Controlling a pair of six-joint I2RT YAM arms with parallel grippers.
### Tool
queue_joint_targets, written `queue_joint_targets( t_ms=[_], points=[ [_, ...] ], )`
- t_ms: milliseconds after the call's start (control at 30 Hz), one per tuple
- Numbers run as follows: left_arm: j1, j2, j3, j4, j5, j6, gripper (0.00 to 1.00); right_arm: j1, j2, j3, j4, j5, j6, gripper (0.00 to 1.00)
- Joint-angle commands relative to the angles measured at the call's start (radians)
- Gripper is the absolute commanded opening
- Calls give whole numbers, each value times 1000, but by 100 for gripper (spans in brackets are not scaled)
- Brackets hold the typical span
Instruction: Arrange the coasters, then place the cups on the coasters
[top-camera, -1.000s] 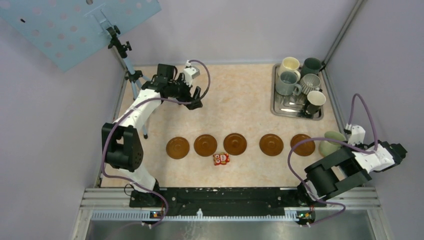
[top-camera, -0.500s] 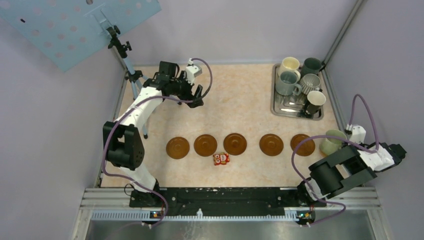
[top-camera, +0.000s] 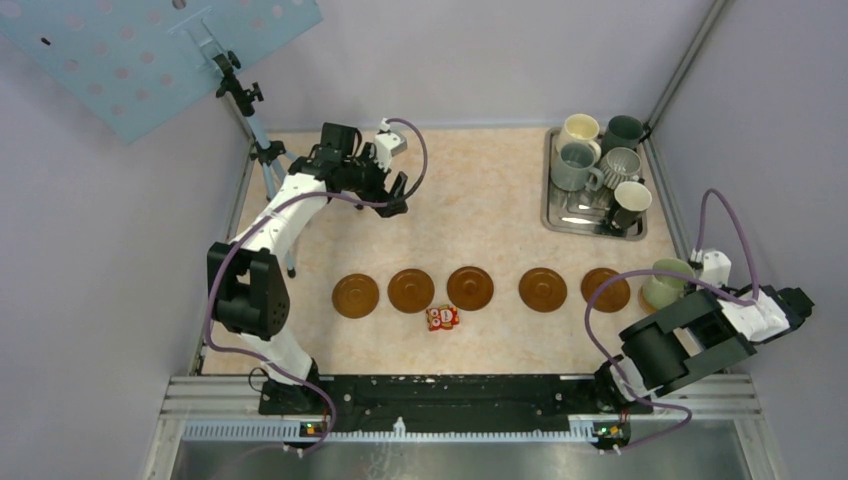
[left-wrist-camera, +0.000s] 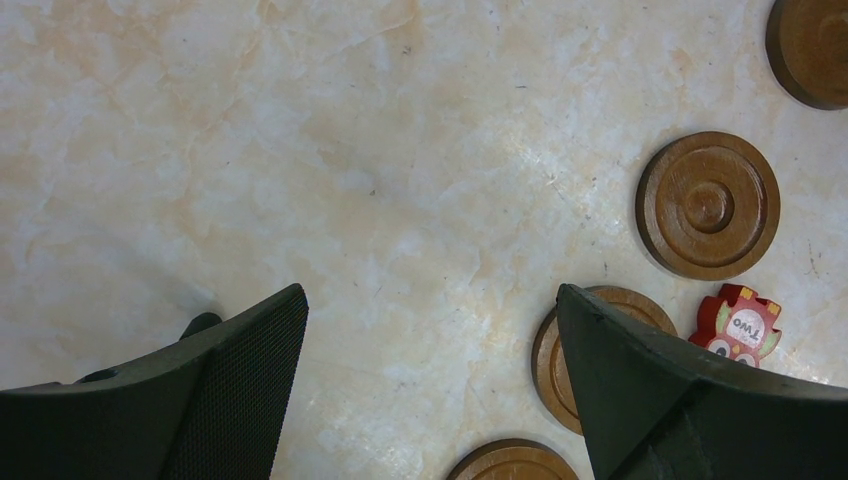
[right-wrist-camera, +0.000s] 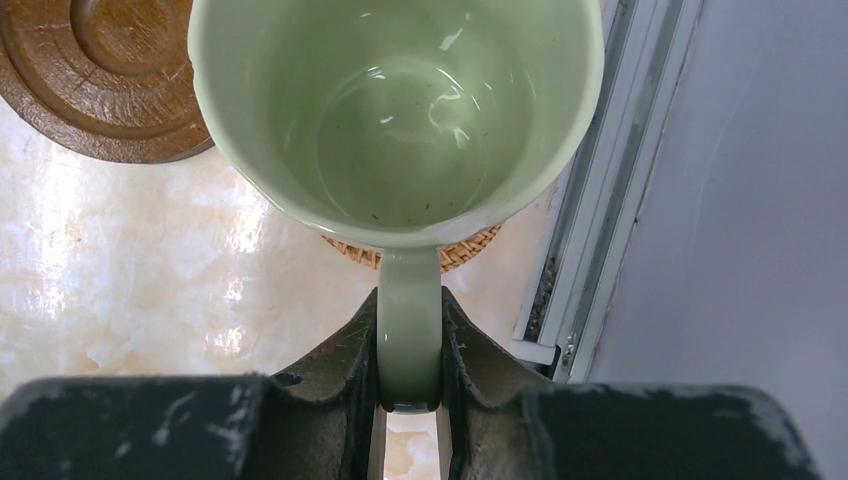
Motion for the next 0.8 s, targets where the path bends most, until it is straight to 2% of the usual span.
queue_joint_targets(
  t_ms=[0, 167, 600, 767],
  points=[
    [-5, 0, 36, 3, 4, 17, 99, -10, 14, 2, 8, -22, -70, 0],
    [-6, 4, 36, -1, 3, 20, 99, -17, 21, -3, 8, 20, -85, 15],
    [-16, 22, 46, -3, 2, 28, 99, -43, 30, 11, -23, 90, -158, 39],
    [-16, 20, 40, -3, 1, 30, 99, -47, 26, 53, -58, 81, -162, 55]
  ],
)
